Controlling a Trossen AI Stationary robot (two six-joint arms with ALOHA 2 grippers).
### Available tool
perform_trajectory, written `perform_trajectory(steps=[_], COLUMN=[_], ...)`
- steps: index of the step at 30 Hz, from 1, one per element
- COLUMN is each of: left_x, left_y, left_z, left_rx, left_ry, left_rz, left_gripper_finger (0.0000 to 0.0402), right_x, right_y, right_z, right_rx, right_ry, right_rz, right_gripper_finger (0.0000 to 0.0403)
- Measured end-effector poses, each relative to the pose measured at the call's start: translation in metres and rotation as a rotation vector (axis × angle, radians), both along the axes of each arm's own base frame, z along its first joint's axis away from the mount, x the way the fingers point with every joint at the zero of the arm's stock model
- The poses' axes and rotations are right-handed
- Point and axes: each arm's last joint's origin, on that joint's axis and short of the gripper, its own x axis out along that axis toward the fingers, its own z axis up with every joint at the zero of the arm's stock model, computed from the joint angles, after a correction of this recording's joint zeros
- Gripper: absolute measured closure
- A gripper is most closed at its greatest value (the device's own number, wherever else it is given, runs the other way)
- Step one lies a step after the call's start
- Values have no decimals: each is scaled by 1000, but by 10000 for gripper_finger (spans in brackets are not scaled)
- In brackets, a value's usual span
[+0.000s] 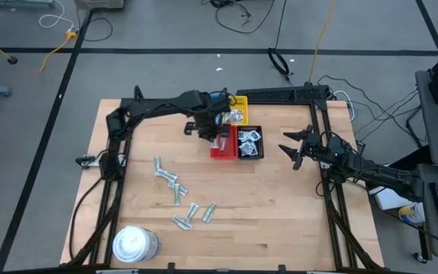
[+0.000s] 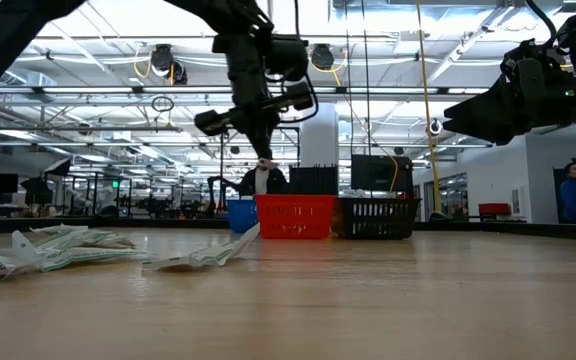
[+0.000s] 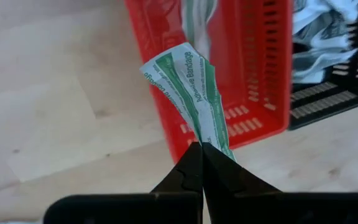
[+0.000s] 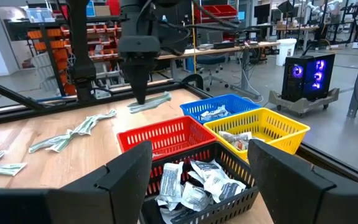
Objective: Pick & Place First Aid Supplies
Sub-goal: Put the bandage pack into the red bin
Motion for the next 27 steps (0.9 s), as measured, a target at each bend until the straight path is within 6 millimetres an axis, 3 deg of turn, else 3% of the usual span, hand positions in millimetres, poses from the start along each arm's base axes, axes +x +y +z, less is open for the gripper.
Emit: perform_trajectory(steps=[8,21,27], left_x=[10,42,48], left_y=[13,5,2], left_z=[3,-60,-70], left_rx=[14,24,37], left_ry=[8,77,80], left_rz=[-18,-67,-59], left_gripper_finger=[401,401,400], right_x=[0,0,0], right_y=[0,0,0], right_z=[0,0,0], right_rx=[0,0,0], right_ry=[0,0,0], right_rz=[0,0,0], right_gripper_finger=[140,143,143])
